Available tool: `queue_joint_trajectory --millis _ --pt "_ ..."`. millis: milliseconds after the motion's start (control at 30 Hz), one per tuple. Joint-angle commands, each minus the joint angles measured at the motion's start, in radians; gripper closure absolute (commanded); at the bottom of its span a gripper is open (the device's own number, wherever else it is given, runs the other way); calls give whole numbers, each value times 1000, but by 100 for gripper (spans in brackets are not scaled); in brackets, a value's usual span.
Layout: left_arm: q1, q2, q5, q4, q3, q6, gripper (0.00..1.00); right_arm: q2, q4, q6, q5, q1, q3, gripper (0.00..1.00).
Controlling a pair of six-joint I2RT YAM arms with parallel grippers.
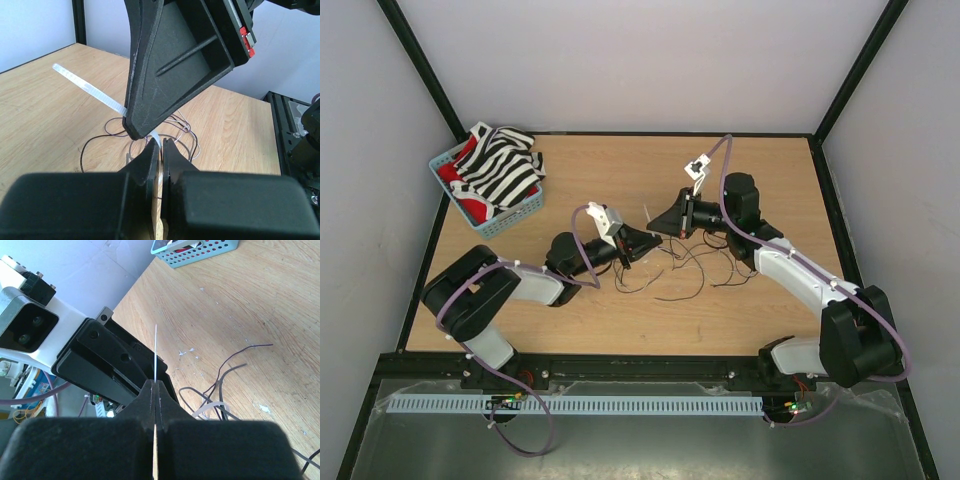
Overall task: Zip-tie the wires
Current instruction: Tie the cable at the center of the board.
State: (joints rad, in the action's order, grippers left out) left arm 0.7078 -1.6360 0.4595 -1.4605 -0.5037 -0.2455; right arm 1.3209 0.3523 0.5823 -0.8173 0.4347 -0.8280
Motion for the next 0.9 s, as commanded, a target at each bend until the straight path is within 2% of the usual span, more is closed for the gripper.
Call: queue_joint_trajectory --millis 0,233,867 --pt "-5 -20 45 -20 -7 -31 95 -33 26 23 27 6 -68 100" --pt "-5 -41 51 -21 6 -46 97 -7 22 33 61 7 -156 100" --pt "-8 -88 56 -20 40 -70 100 30 24 48 73 1 -244 100"
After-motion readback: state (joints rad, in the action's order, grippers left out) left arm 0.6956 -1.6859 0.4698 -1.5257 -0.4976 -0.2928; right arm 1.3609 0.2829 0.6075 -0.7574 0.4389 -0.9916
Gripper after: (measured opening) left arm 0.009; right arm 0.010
